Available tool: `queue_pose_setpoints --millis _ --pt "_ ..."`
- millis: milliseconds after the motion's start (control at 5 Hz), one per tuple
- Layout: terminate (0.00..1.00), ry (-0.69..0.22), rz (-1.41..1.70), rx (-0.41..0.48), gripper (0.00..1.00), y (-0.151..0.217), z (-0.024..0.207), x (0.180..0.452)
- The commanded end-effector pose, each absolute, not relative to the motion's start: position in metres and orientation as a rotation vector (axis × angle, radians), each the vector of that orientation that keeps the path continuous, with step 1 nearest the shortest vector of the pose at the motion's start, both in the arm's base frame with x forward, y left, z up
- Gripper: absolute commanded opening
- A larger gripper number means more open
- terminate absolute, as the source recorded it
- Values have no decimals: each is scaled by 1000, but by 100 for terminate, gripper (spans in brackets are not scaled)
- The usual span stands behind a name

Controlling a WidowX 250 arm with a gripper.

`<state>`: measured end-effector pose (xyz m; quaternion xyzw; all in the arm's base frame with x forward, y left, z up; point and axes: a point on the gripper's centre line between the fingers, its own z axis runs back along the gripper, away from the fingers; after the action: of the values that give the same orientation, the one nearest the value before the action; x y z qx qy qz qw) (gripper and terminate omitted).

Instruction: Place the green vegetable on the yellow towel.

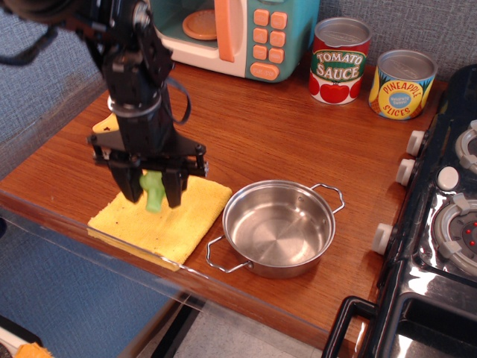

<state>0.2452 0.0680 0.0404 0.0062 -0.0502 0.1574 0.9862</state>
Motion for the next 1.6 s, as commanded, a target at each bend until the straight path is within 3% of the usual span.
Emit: queue_pose_setpoints --millis 0,200,600,800,1400 --pt "0 -122 267 5 100 65 51 250" --pt "0 -146 253 6 100 62 57 249" --pt "0 -198 190 -2 100 63 102 245" --pt "0 -174 133 -21 100 63 110 246" --pt "0 -148 78 30 100 62 104 244"
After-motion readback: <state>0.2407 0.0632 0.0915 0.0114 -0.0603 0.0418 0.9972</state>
